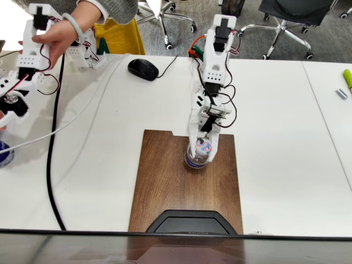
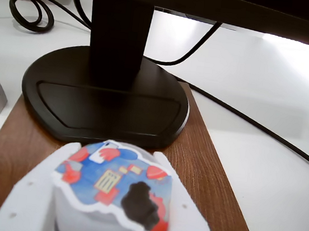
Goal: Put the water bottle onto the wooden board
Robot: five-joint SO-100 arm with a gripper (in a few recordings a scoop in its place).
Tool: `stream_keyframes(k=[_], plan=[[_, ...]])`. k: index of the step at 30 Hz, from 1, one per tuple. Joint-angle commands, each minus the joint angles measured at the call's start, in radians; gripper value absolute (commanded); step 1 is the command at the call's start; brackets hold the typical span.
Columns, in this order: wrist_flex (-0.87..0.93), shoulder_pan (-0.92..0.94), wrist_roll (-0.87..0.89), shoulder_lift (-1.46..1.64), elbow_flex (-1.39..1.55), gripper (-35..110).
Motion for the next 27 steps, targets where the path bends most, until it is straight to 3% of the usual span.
stream_keyframes(k=[1,27], plan=[[-0.044,0.005,-0.018,0.023,-0.054,0],[0.029,0.012,-0.057,0.011,-0.054,28]])
